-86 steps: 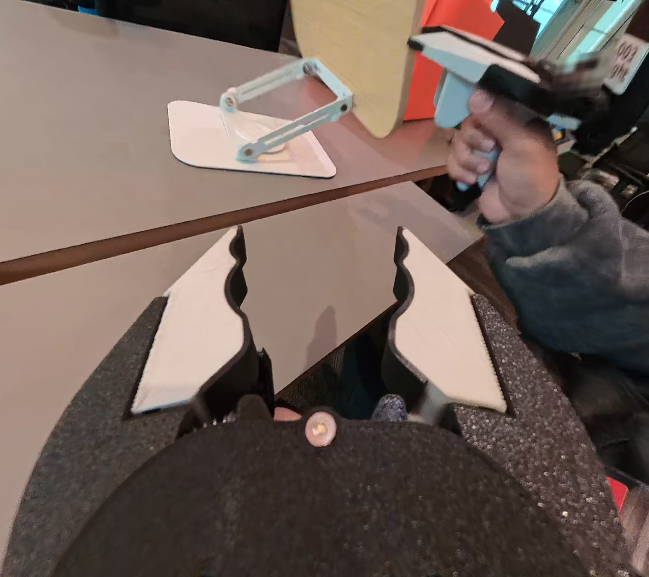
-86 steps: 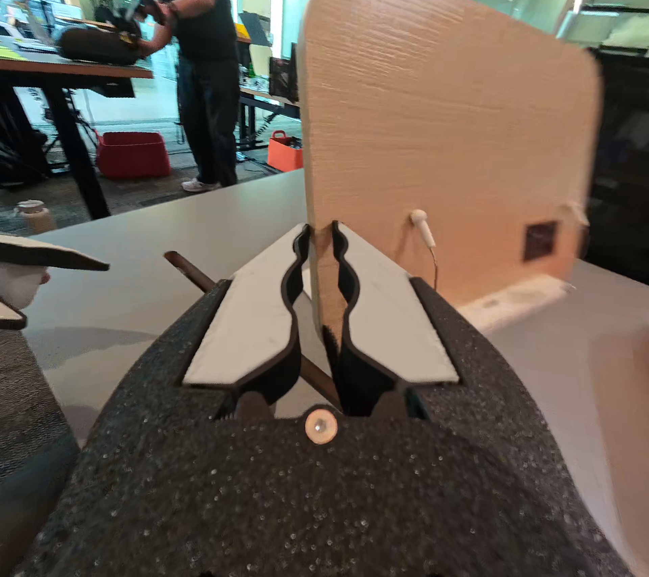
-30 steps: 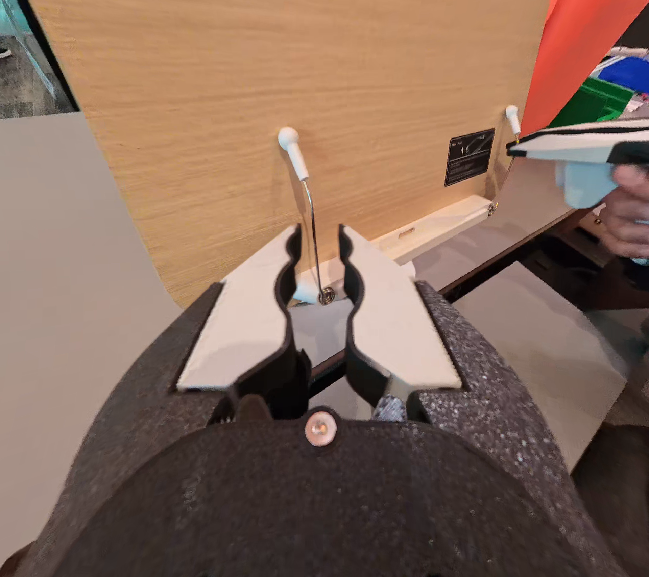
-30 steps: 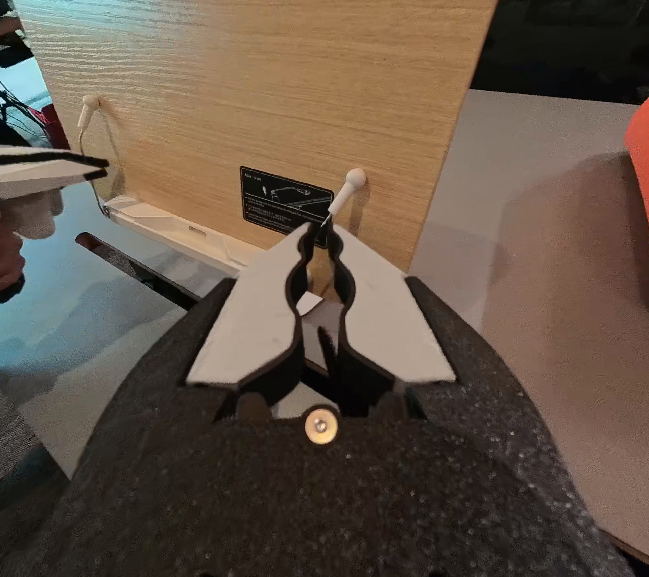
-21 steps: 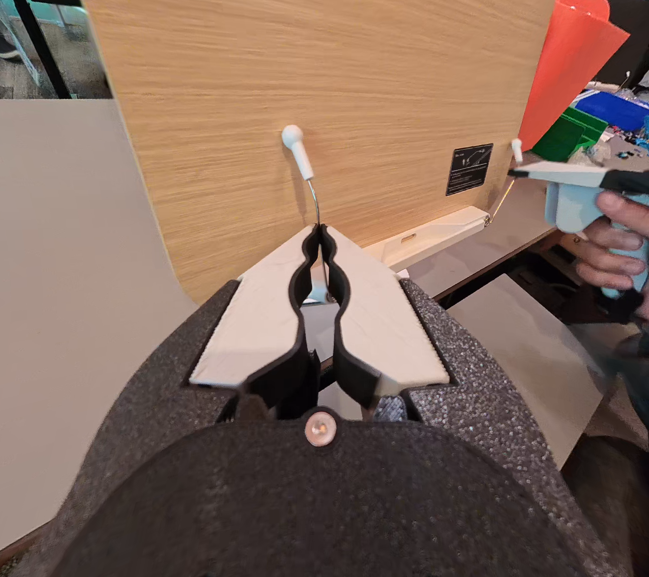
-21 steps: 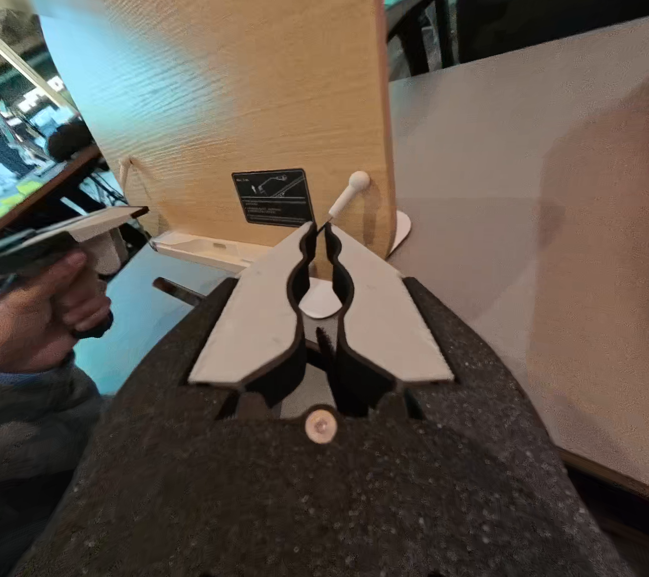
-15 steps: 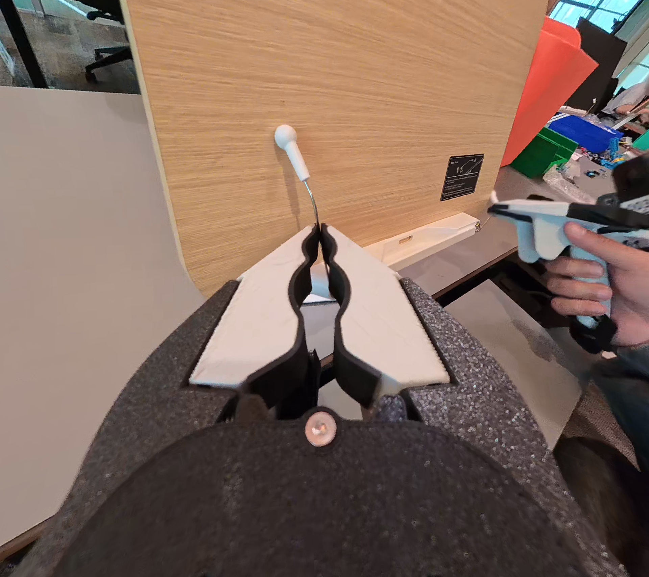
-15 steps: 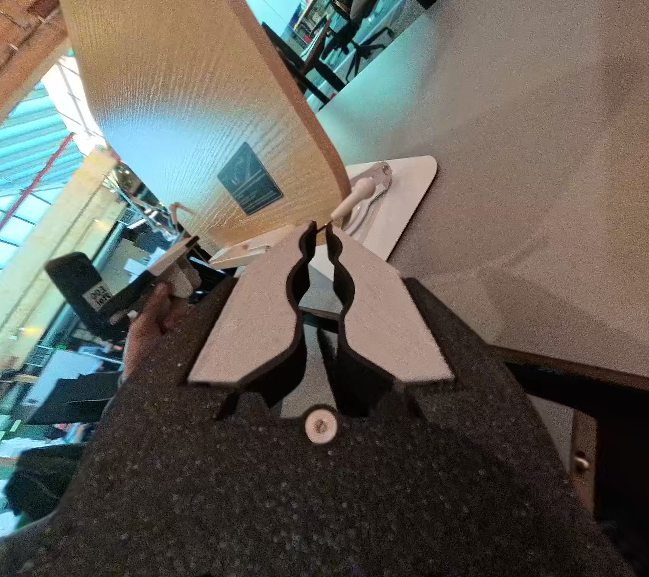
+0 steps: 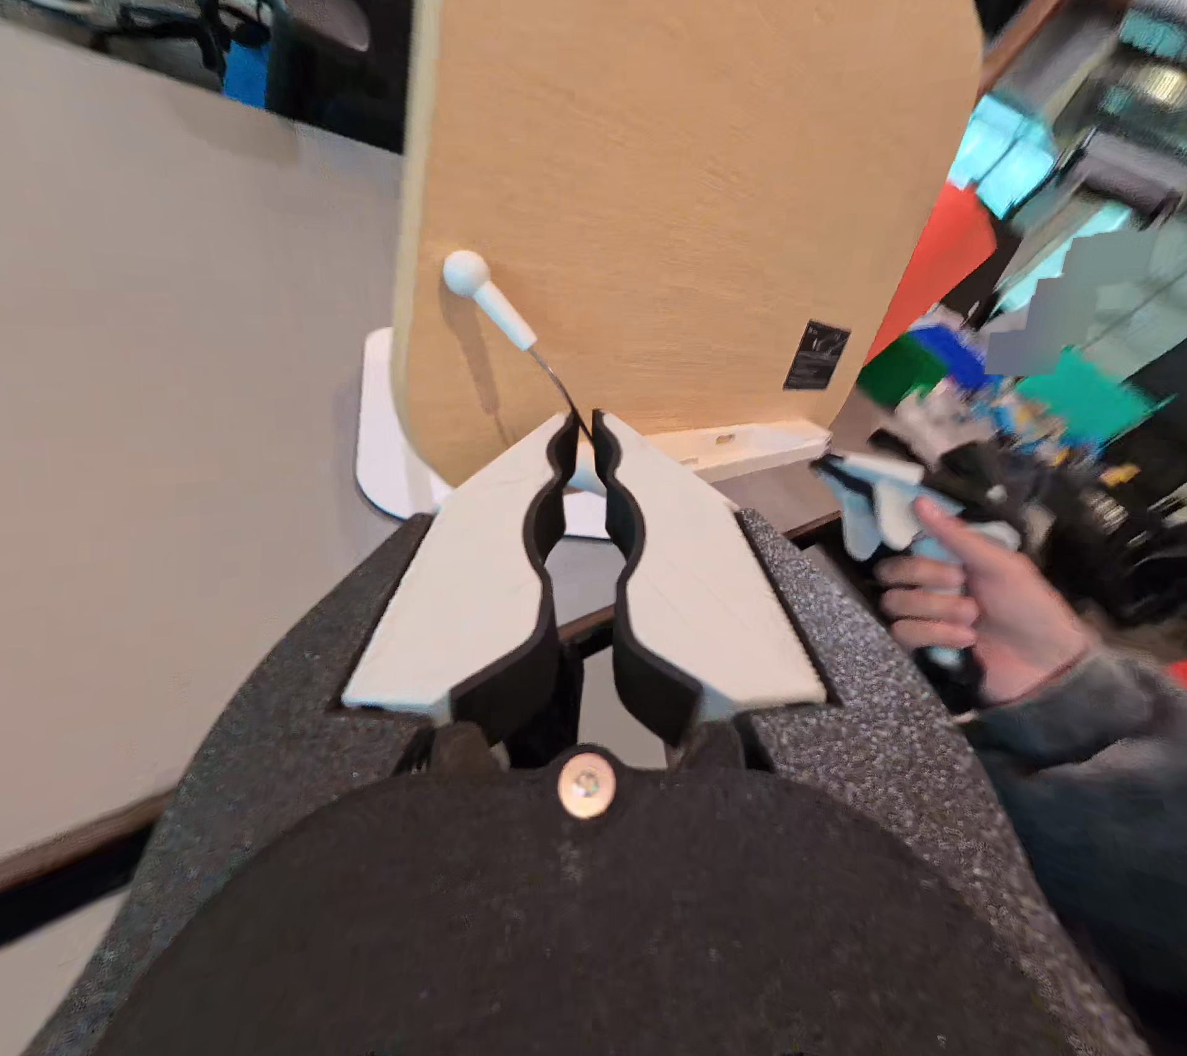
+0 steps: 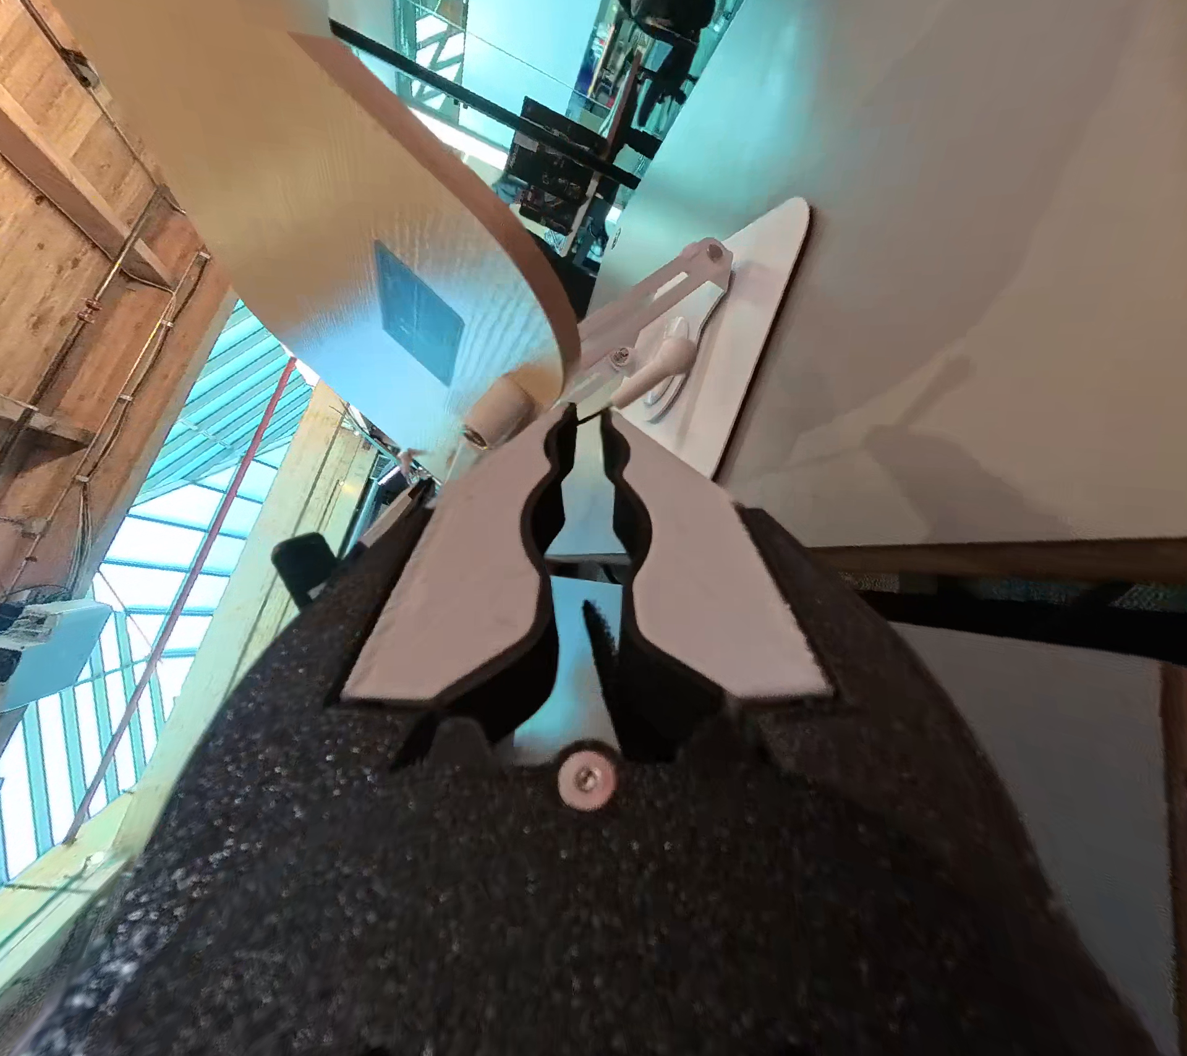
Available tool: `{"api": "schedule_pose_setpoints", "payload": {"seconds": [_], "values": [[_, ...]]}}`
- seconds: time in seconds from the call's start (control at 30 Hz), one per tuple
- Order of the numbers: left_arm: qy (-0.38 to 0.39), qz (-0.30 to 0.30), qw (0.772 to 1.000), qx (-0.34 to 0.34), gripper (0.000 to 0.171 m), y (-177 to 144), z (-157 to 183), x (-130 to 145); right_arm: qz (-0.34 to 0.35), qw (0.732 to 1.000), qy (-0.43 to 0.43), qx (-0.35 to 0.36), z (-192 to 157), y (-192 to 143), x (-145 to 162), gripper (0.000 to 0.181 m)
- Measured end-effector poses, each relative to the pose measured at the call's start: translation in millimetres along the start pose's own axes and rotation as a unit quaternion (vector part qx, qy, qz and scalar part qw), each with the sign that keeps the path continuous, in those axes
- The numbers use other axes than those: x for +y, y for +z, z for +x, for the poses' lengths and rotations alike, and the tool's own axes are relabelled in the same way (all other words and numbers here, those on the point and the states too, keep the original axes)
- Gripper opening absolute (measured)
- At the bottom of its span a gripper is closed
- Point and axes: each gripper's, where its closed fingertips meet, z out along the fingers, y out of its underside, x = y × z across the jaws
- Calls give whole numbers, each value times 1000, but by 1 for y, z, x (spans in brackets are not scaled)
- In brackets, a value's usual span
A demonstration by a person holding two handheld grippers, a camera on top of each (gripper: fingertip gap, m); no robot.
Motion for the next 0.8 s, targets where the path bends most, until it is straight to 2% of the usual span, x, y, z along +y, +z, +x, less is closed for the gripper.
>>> {"api": "schedule_pose_setpoints", "payload": {"seconds": [0.17,0.37,0.43,0.57,0.7,0.77,0.8], "values": [[-181,55,981,42,5,-10,-11,18,1,1000,27,0,8,5,13,8],[-357,89,924,108,7,-9,-12,33,-13,1000,-1,7,9,6,14,10],[-356,75,925,114,9,-9,-11,38,-14,1000,-25,11,6,4,11,10],[-299,22,949,97,19,-19,-6,58,-17,995,-90,39,-3,-3,4,12],[-239,-5,968,78,21,-37,6,77,-18,977,-182,108,-11,-11,9,13],[-196,-16,978,64,21,-43,11,82,-38,960,-250,117,-21,-12,20,40],[-176,-22,983,55,21,-45,12,84,-41,951,-274,135,-22,-13,22,40]]}}
